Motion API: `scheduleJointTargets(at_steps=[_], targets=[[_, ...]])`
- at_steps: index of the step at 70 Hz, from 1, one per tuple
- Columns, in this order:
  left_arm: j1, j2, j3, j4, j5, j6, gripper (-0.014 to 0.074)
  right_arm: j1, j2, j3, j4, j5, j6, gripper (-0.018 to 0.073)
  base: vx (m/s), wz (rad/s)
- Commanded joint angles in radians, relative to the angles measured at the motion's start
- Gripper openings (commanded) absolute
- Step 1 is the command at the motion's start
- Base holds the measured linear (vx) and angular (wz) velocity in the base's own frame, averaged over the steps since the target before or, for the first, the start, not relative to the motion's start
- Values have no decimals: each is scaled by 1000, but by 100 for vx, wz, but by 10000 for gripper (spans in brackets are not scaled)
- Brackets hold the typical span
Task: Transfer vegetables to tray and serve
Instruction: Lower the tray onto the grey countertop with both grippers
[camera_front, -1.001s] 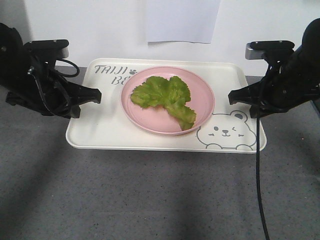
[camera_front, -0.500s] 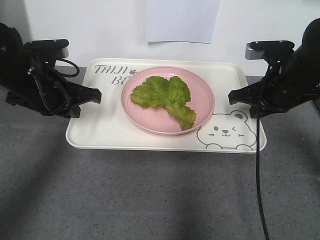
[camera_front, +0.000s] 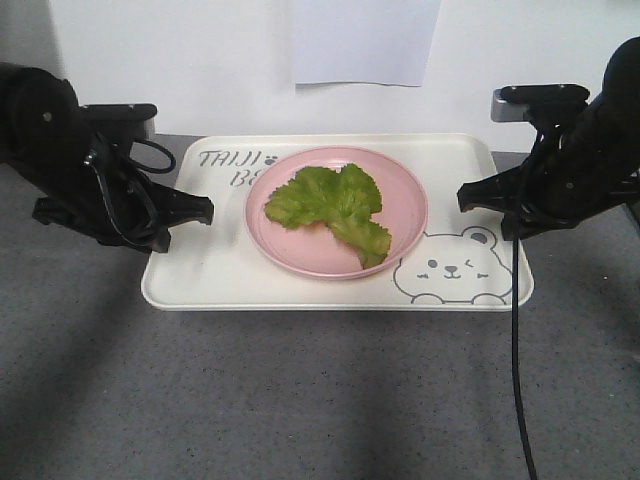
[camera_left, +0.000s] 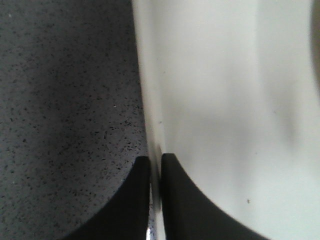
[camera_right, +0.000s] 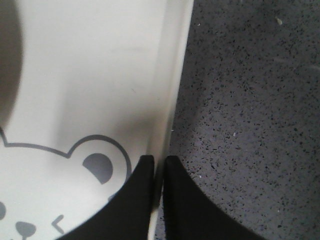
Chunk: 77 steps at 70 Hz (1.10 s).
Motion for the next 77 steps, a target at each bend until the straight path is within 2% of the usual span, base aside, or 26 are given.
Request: scheduleJointTargets(at_steps=[1,38,77], targets=[[-14,-10,-30,-14,-69,31,-7,5,-18,-31,0,-34,-18,-4,0,0],[-14,104,-30,-8,-124,50,-7,5,135,-28,-7,-48,30,-4,0,0],[-14,142,-30,-9,-170,50,-7,5,232,-28,-6,-47,37,-4,0,0]])
